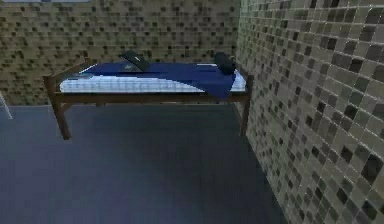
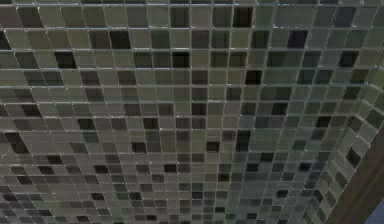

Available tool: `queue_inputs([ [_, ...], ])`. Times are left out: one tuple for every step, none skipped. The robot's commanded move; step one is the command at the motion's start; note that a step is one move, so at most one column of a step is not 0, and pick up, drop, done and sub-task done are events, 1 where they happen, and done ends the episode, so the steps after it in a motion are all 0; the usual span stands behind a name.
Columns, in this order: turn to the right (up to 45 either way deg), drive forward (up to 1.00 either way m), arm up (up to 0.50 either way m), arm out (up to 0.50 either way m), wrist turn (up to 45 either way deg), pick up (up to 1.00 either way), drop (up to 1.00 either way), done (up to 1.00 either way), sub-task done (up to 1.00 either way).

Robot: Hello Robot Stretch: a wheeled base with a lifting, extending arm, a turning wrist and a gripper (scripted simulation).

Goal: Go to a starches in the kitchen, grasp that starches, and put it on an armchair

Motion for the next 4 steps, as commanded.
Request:
queue_inputs([
  [0.0, 0.30, 0.00, 0.00, 0.0, 0.00, 0.00, 0.00, 0.00],
  [-45.0, 0.00, 0.00, 0.00, 0.0, 0.00, 0.00, 0.00, 0.00],
  [-27.0, 0.00, 0.00, 0.00, 0.0, 0.00, 0.00, 0.00, 0.00],
  [0.0, 0.95, 0.00, 0.00, 0.0, 0.00, 0.00, 0.00, 0.00],
])
